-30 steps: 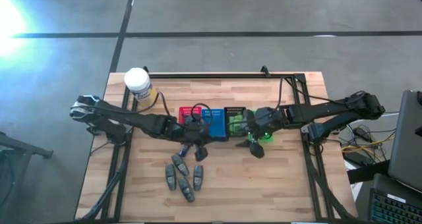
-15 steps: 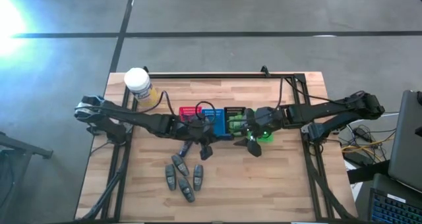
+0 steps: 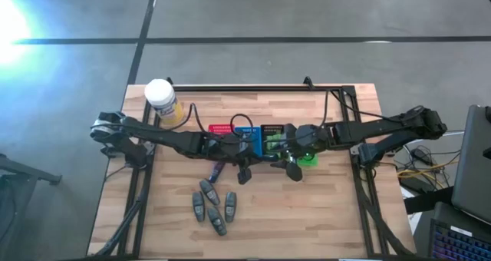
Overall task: Pick & Place Travel size toiletries
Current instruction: Put the shaving cream into the green basket
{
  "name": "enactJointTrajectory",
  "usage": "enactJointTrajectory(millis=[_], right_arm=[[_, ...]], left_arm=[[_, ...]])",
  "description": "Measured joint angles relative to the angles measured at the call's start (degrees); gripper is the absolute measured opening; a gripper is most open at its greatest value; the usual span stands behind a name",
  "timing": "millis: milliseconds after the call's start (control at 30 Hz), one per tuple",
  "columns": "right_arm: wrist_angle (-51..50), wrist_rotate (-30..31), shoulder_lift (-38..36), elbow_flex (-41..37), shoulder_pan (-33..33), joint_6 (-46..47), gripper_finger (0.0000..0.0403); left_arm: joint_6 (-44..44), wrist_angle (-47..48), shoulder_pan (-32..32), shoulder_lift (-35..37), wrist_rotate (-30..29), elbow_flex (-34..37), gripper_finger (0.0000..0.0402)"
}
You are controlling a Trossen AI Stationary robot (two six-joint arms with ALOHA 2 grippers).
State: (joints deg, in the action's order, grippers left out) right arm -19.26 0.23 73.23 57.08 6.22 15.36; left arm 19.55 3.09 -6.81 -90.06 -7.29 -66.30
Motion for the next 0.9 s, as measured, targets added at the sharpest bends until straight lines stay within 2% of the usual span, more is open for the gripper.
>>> enactJointTrajectory(millis=[133,900], right_arm=[[0.3,0.0,1.0,0.0,0.0,0.0,0.0283],[1.6,0.0,2.9,0.8,-0.2,0.1,0.0154]], left_arm=[[0.0,0.1,0.1,0.0,0.0,0.0,0.0026],[-0.7,2.0,1.3,0.0,0.4,0.0,0.0026]])
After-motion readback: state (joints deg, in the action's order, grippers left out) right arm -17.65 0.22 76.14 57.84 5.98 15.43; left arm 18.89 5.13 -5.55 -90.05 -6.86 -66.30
